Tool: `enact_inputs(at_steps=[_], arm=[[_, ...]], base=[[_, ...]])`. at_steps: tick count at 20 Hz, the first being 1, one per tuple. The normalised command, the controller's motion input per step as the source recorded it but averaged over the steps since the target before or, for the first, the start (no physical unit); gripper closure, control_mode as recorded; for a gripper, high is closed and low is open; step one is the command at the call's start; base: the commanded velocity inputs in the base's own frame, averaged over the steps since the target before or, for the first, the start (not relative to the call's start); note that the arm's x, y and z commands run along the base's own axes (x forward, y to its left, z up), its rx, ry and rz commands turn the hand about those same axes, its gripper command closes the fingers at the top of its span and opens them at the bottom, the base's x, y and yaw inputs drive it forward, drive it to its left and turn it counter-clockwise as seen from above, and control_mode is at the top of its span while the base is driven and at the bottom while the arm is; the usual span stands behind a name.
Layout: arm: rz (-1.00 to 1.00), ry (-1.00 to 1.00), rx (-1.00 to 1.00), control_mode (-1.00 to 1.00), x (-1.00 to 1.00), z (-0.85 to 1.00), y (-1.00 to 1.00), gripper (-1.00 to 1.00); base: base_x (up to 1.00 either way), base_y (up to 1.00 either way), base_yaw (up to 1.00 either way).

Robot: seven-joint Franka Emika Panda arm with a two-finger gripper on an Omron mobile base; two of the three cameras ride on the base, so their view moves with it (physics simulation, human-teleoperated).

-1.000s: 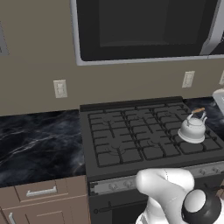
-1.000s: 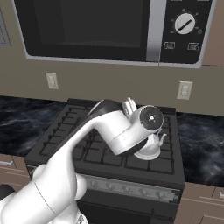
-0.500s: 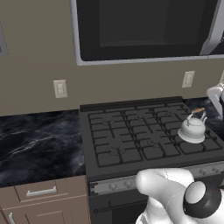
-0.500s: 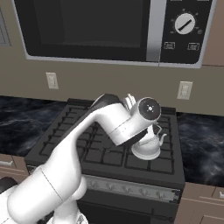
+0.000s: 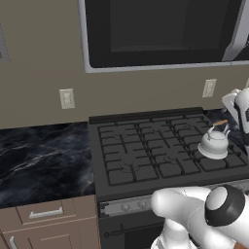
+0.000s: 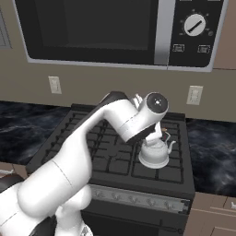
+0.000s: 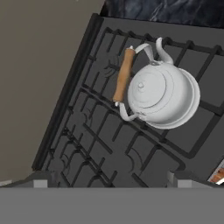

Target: The kettle is done boiling. Turn off the stove, then wait for 300 timesteps before moving the kettle to the dining table.

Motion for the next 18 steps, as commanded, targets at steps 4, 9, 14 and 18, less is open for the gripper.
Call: enact_inputs(at_steps=[4,9,14,18], arm=[[0.00,0.06,0.00,-1.00,0.20,-0.13,-0.03,-1.00],[0.00,0.04,0.00,-1.00,0.18,-0.22,-0.09,-1.00],[0.00,0.02,0.00,-1.00,0.15,-0.19,-0.13,-1.00],[0.00,0.03,0.00,-1.00,0.19,-0.07,-0.07,-1.00]], base=[[0.00,0.00,0.00],[0.00,0.00,0.00],[0.00,0.00,0.00],[0.00,0.00,0.00]])
